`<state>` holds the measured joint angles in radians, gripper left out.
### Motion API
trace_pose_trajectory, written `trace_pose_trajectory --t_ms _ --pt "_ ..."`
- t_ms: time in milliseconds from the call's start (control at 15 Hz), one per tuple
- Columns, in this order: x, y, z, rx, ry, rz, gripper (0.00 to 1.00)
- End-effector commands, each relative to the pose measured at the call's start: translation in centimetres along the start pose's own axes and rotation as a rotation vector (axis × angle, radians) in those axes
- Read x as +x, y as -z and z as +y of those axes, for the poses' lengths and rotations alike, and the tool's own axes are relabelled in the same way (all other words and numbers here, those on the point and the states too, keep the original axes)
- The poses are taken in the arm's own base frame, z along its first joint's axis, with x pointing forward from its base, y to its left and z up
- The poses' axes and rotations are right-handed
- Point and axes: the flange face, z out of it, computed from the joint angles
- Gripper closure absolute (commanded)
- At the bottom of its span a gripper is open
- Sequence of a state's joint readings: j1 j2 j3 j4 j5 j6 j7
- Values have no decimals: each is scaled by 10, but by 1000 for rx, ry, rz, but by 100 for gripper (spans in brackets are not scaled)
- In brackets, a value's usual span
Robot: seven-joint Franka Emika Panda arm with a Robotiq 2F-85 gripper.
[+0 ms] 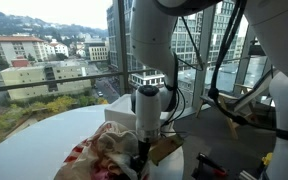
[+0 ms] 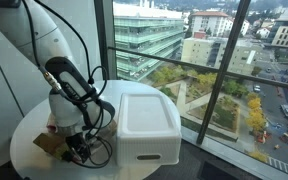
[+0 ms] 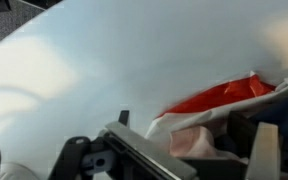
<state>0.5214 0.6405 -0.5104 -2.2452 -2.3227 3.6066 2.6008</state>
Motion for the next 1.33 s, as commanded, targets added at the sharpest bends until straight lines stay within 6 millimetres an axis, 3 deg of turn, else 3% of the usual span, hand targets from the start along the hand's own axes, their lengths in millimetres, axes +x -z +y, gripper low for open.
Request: trace_pose_trajectory --t_ms 0,267,867,933,1000,1267 --pt "-2 2 -5 38 -41 -1 0" --pt "-2 -7 -13 29 -36 18 0" --pt "-4 -18 -6 -13 -48 25 0" --pt "-4 -19 -5 -18 -45 28 10" --pt "-4 -21 -5 -27 -41 31 27" --pt "-2 -19 -1 -36 -46 43 57"
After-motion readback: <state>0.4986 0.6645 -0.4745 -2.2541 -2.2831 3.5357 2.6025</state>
